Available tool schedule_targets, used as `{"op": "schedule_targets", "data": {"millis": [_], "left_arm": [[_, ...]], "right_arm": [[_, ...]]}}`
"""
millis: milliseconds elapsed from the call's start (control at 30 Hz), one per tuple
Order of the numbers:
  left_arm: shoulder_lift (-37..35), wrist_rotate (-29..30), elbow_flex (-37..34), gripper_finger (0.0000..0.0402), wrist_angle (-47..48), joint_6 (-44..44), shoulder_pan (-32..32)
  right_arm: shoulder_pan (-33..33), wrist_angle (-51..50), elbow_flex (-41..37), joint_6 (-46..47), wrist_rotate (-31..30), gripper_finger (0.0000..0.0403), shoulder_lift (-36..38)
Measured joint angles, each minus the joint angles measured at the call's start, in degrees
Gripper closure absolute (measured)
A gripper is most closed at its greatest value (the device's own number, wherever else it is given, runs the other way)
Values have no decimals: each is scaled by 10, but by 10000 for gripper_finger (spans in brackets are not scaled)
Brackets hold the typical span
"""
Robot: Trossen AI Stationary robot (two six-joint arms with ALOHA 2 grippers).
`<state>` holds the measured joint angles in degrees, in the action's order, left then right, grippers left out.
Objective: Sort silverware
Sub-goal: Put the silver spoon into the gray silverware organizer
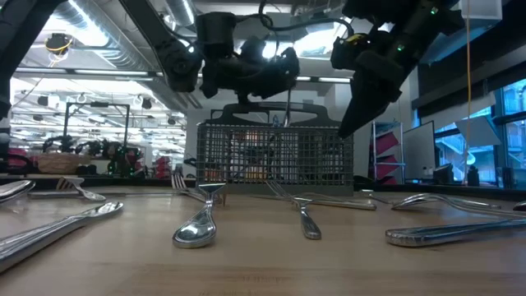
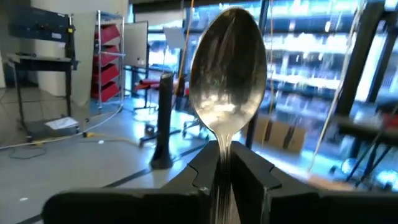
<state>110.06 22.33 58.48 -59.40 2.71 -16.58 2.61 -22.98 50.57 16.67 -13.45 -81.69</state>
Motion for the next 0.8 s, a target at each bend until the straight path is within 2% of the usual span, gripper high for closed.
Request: {"op": "schedule_targets", "data": {"millis": [133,333,533,800], "left_arm": [[9,0,0,373,-7,-31,-4],[11,-1,6,385,-54,-14,-5],[12,0,16,373,-59,-35,-5],[52,-1,21,381,-78,-47,-11]], "right_arm": [[0,1,0,0,0,298,0],[0,2,0,0,6,298,0],[0,7,0,0,6,298,0],[0,6,0,0,7,298,0]]}}
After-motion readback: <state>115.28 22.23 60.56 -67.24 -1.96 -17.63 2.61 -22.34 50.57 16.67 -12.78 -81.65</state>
